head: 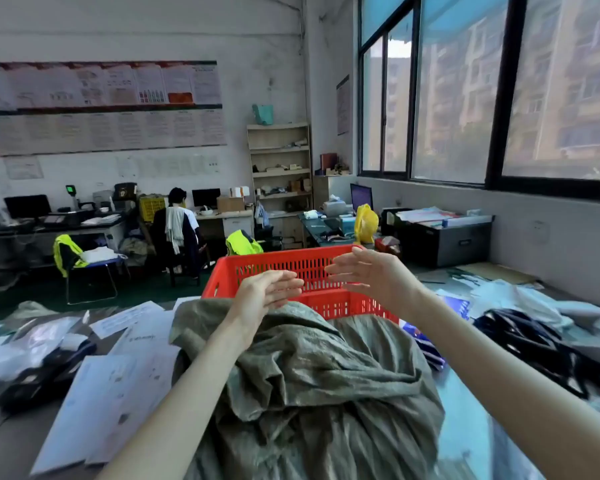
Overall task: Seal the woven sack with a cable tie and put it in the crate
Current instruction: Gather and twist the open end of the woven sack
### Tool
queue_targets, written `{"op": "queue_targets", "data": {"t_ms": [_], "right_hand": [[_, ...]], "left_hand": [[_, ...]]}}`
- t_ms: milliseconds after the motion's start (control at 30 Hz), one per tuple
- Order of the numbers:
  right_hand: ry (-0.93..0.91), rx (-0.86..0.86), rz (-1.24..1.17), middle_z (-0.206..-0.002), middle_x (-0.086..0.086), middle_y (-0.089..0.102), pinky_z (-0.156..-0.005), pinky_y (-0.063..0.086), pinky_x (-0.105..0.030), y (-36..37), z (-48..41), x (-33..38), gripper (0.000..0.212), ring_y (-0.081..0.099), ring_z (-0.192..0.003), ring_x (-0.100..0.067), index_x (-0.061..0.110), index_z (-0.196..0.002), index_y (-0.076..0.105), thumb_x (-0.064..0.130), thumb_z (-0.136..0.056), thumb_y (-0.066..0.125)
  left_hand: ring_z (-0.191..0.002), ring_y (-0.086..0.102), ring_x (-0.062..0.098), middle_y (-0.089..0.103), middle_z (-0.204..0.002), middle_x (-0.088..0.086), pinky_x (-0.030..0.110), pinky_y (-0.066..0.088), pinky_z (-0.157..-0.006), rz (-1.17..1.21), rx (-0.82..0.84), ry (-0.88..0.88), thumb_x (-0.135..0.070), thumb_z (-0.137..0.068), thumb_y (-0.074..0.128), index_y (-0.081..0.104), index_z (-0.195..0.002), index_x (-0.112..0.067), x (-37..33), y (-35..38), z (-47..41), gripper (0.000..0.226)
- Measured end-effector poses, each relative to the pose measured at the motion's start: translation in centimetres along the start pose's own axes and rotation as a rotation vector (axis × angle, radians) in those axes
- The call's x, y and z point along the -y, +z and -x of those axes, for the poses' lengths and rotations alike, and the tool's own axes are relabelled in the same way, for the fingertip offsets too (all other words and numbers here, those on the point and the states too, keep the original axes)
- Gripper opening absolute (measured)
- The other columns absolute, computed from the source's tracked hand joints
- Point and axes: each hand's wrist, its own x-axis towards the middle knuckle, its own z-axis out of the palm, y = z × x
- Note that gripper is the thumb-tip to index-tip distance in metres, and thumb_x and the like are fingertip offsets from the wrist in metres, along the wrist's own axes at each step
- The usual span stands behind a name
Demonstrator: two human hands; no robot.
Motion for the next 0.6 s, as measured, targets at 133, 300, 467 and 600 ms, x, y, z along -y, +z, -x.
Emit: {"op": "queue_targets", "data": {"t_ms": [133,300,467,600], "right_hand": [[0.074,-0.021,0.027,-0.105,-0.011,0.073,-0.096,0.044,-0.042,-0.2,0.6,-2.7,0.033,0.066,-0.104,-0.028,0.008,-0.097,0.068,0.030,-0.094,0.044],[0.104,-0.044,0.036,-0.102,-0.012,0.074,-0.087,0.048,-0.037,0.1,1.6,-5.4,0.030,0.068,-0.098,-0.026,0.006,-0.098,0.067,0.026,-0.094,0.045],[0.071,-0.070,0.199,-0.098,-0.011,0.074,-0.086,0.050,-0.036,1.4,2.8,-7.8,0.022,0.069,-0.094,-0.025,0.004,-0.100,0.066,0.019,-0.093,0.052],[0.005,-0.101,0.383,-0.099,-0.008,0.073,-0.087,0.049,-0.034,2.4,3.6,-9.6,0.014,0.067,-0.096,-0.023,0.011,-0.100,0.066,0.015,-0.087,0.062]], "left_hand": [[-0.096,0.072,0.019,0.077,-0.100,0.006,0.033,0.048,-0.092,-0.077,-0.007,-0.048,-0.018,-0.099,0.041,0.069,-0.106,-0.004,3.0,0.8,1.6,0.032],[-0.093,0.070,0.019,0.075,-0.098,0.012,0.018,0.051,-0.080,-0.132,-0.023,-0.020,-0.005,-0.097,0.044,0.070,-0.100,0.000,6.3,1.8,3.6,0.026],[-0.096,0.065,0.010,0.073,-0.095,-0.005,0.026,0.048,-0.087,-0.433,-0.057,0.137,-0.016,-0.090,0.055,0.071,-0.093,-0.019,9.0,1.4,5.4,0.016],[-0.110,0.055,0.012,0.062,-0.110,-0.009,0.034,0.040,-0.097,-0.780,-0.100,0.335,-0.036,-0.085,0.055,0.065,-0.105,-0.020,10.8,0.4,6.9,0.028]]}}
